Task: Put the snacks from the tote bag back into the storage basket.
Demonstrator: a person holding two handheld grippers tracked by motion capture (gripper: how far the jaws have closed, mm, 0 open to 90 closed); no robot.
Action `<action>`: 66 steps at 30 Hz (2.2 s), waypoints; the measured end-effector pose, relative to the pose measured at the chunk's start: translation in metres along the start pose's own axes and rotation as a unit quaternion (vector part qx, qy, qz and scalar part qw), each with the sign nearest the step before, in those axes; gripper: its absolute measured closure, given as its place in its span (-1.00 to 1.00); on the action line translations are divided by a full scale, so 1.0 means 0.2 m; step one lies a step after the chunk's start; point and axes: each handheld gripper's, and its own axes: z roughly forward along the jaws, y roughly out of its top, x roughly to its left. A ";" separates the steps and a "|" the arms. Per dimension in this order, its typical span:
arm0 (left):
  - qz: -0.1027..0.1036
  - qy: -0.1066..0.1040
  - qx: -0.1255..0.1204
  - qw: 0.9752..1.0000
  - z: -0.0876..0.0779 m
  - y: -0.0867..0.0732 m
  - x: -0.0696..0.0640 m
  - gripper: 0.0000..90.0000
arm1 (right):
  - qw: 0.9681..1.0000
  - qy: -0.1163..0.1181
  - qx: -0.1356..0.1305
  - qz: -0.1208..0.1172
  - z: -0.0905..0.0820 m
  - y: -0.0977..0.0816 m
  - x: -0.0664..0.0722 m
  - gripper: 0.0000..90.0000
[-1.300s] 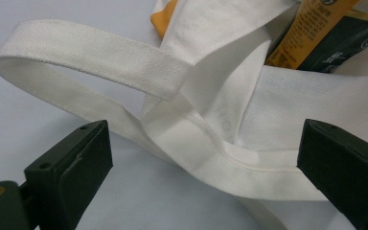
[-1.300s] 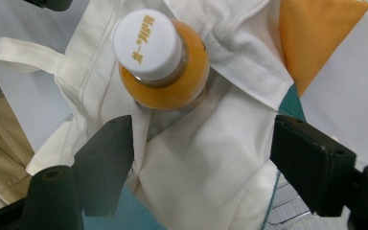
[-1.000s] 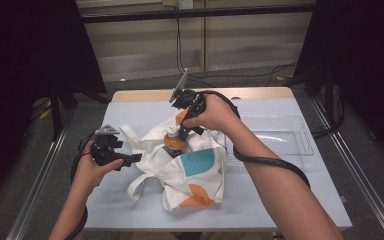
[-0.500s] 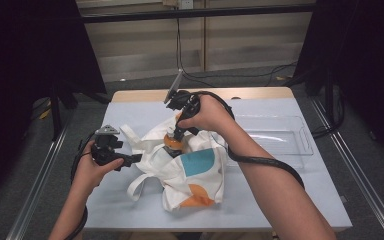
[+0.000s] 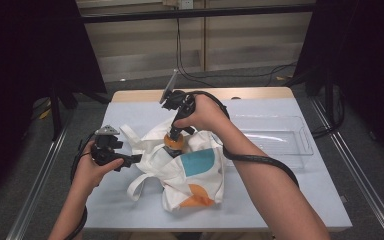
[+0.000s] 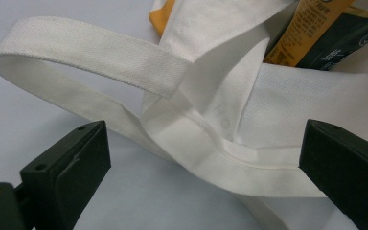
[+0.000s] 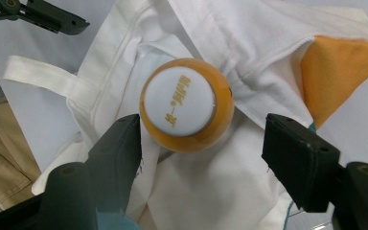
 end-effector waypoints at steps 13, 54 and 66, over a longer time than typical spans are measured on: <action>0.000 0.000 0.001 1.000 0.00 0.00 0.01 -0.92 | 1.000 0.000 0.001 -0.006 0.03 0.04 0.01 -0.26; -0.001 0.001 0.001 1.000 -0.01 -0.02 0.02 -0.92 | 1.000 0.012 0.020 0.002 0.10 0.07 0.02 -0.43; -0.002 -0.001 0.001 1.000 -0.02 -0.02 0.03 -0.92 | 0.999 0.016 0.033 0.004 0.18 0.06 0.02 -0.51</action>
